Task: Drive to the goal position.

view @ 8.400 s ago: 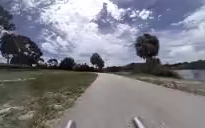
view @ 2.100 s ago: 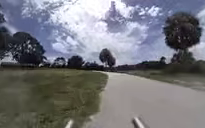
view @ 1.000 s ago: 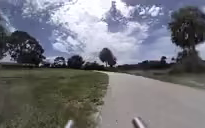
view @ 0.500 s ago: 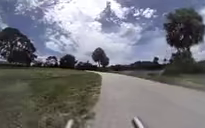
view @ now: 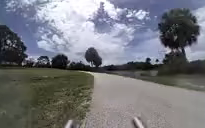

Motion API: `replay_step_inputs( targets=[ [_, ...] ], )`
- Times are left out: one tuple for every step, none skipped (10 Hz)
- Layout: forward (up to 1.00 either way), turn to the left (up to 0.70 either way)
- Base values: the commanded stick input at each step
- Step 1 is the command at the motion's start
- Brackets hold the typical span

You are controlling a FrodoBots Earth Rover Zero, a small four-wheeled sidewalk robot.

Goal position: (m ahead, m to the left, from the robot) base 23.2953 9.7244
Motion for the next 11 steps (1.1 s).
replay_step_inputs(
  targets=[
    [0.85, 0.0],
    [0.85, 0.0],
    [0.85, 0.0],
    [0.85, 0.0],
    [0.85, 0.0],
    [0.85, 0.0],
    [0.85, 0.0],
    [0.85, 0.0],
    [0.85, 0.0],
    [0.85, 0.0],
    [0.85, 0.0]
  ],
)
